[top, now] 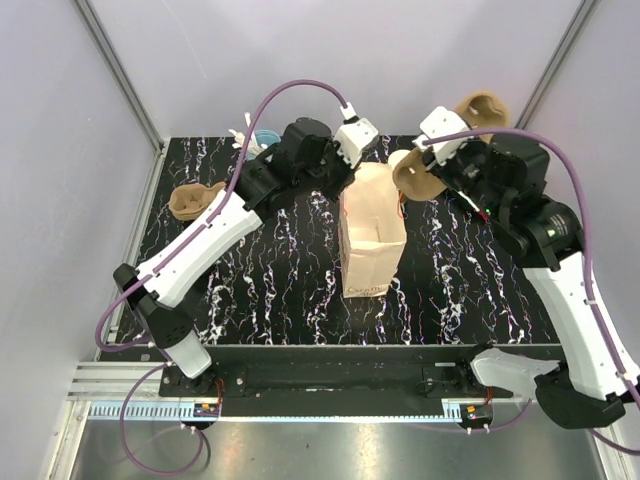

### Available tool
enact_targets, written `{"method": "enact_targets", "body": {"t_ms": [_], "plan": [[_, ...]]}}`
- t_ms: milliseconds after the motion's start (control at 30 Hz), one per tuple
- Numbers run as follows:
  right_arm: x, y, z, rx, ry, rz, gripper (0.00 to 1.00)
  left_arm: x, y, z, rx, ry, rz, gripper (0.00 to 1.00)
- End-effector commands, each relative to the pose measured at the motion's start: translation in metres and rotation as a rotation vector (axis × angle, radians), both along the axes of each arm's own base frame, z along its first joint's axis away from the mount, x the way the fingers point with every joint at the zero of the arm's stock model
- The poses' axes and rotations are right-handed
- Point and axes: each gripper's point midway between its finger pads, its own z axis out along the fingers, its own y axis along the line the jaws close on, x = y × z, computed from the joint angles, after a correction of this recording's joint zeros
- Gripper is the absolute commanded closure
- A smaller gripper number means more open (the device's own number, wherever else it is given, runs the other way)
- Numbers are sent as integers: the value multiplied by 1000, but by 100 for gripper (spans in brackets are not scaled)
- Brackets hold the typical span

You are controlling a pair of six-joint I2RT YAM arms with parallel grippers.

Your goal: Pack the takeout coffee

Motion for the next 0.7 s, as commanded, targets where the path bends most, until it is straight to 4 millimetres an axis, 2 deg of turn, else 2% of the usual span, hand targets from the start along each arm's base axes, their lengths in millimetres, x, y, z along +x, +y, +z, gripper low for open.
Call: {"method": "enact_targets", "body": {"t_ms": [0,300,467,667], "plan": [[2,16,20,-24,-71,6,72,18,14,23,-24,-83,50,89],[26,52,17,-59,-72,50,75,46,34,16,-4,-110,151,89],[30,63,28,-45,-96,72,76,58,39,16,-2,-127,177,89],[45,82,16,-87,-81,82,76,70,37,17,-10,-136,188,89]]}}
